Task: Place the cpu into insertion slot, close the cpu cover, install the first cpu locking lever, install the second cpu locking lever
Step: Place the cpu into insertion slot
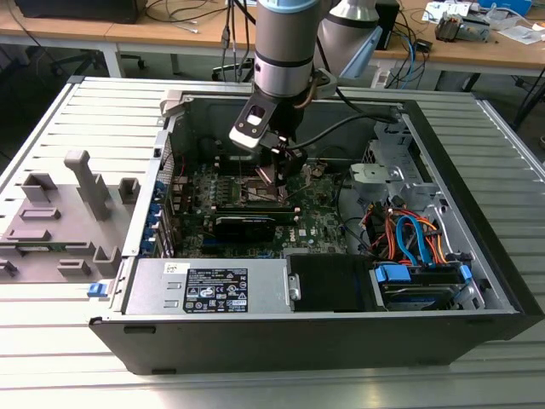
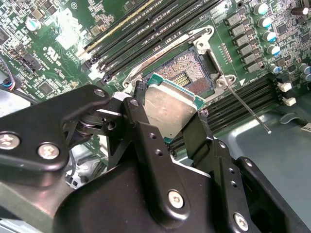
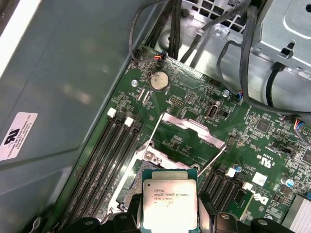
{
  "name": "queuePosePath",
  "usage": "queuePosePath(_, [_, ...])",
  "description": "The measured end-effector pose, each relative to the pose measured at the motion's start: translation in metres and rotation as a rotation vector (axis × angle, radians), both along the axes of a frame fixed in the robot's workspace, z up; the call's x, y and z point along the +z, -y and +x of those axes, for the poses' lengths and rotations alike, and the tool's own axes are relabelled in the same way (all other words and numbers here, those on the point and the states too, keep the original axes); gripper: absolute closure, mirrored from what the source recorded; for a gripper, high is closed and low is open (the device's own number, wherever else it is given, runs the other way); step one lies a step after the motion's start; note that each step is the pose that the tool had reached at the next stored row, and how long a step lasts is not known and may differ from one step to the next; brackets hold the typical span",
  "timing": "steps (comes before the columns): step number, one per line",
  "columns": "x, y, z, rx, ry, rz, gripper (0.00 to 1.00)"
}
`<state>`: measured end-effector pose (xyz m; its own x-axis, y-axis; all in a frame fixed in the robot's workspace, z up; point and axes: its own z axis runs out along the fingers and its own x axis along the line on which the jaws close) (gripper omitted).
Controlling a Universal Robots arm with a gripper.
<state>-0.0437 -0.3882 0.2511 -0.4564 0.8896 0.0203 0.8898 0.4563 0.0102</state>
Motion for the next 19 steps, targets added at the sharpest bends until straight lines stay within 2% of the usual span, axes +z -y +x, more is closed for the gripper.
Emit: queuePosePath(19, [-0.0015,0.0,0.0,-0.049,0.0,0.0,0.45])
